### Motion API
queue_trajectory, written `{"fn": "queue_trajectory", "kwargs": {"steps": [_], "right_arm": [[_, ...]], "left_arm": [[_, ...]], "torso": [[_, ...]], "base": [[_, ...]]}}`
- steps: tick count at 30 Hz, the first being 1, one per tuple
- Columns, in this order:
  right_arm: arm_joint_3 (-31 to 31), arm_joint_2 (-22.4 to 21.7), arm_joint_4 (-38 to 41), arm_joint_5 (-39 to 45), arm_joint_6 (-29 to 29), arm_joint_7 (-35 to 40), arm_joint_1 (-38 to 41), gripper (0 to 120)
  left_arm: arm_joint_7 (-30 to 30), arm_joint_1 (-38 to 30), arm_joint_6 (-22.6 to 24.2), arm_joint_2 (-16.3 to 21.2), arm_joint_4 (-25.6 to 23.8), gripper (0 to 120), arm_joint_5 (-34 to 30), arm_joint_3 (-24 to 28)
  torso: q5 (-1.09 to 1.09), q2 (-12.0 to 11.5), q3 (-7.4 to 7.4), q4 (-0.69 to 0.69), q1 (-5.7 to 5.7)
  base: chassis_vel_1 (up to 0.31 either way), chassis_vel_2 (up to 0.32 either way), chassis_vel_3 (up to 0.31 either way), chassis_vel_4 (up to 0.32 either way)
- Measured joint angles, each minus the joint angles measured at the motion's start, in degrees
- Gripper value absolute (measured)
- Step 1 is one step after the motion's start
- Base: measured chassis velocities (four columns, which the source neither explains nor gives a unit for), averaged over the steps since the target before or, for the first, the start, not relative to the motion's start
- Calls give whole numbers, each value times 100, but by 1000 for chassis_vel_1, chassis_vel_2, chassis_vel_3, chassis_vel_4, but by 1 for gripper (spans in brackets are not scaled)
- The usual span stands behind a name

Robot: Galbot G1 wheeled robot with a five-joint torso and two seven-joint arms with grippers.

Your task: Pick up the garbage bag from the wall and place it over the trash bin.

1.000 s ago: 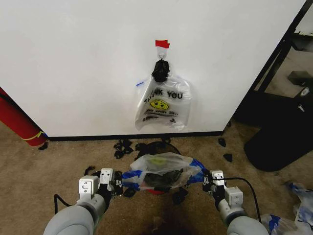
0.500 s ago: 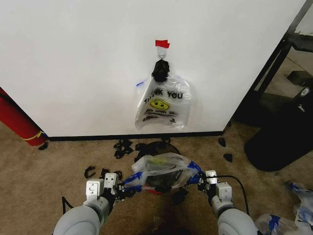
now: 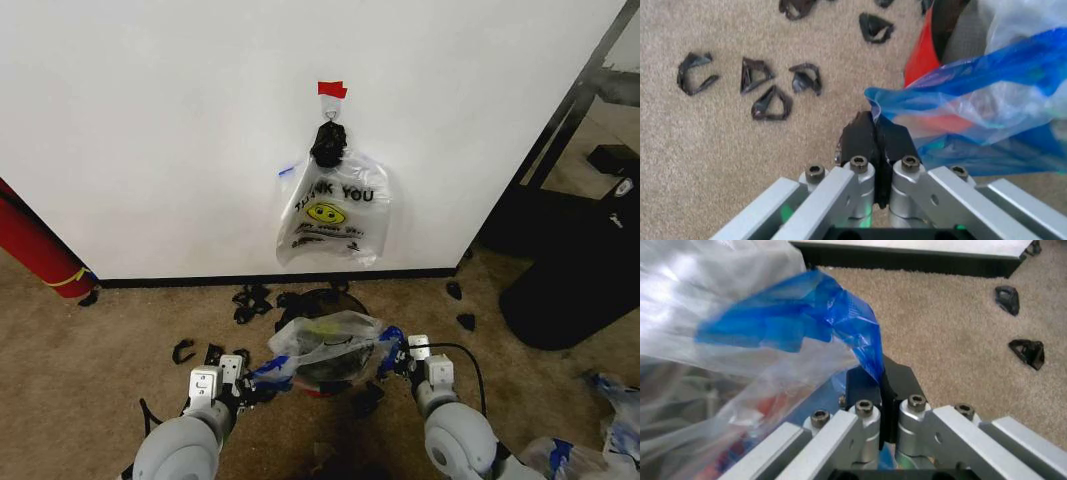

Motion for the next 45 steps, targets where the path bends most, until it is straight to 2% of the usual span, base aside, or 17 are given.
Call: {"fn": "queue_trajectory", "kwargs": {"steps": [8, 18, 23, 24, 31, 32, 37, 38, 39, 42, 45], "right_arm": [[-69, 139, -228, -341, 170, -22, 68, 0], [-2, 86, -155, -588, 366, -67, -84, 0], [166, -71, 253, -668, 620, -72, -417, 20], [166, -71, 253, -668, 620, -72, -417, 20], [541, -398, 954, -1160, 986, -271, -1274, 48], [541, -398, 954, -1160, 986, -271, -1274, 48], [850, -414, 1282, -1823, 1522, -609, -2176, 70], [924, -403, 1292, -1937, 1683, -740, -2320, 73], [924, -403, 1292, -1937, 1683, -740, -2320, 73], [1177, -307, 1308, -2066, 2391, -1209, -2615, 86], [1476, -108, 1212, -2094, 3300, -1655, -2692, 97]], "left_arm": [[11, 35, 13, -156, 104, 0, 368, 192], [71, 123, -94, -152, 67, 1, 582, 123], [101, 355, -106, -82, -528, 21, 673, -95], [101, 355, -106, -82, -528, 21, 673, -95], [146, 1198, -9, 32, -1301, 49, 923, -381], [146, 1198, -9, 32, -1301, 49, 923, -381], [148, 1710, 10, -45, -1432, 71, 1016, -739], [145, 1754, 10, -55, -1432, 76, 985, -819], [145, 1754, 10, -55, -1432, 76, 985, -819], [238, 1820, -163, -82, -1432, 89, 964, -1093], [577, 1631, -683, -101, -1432, 98, 975, -1265]], "torso": [[0, 0, 0, 0, 0], [0, 0, 0, 0, 0], [1, 0, 0, 0, 0], [1, 0, 0, 0, 0], [0, 2, -1, 1, -1], [0, 2, -1, 1, -1], [1, 1, -1, 0, -1], [1, 2, -1, 0, -1], [1, 2, -1, 0, -1], [1, 2, -1, 0, -1], [0, 2, -1, 1, -1]], "base": [[0, 0, 0, 0], [0, 0, 0, 0], [0, 0, 0, 0], [0, 0, 0, 0], [0, 0, 0, 0], [0, 0, 0, 0], [0, 0, 0, 0], [0, 0, 0, 0], [0, 0, 0, 0], [0, 0, 0, 0], [0, 0, 0, 0]]}}
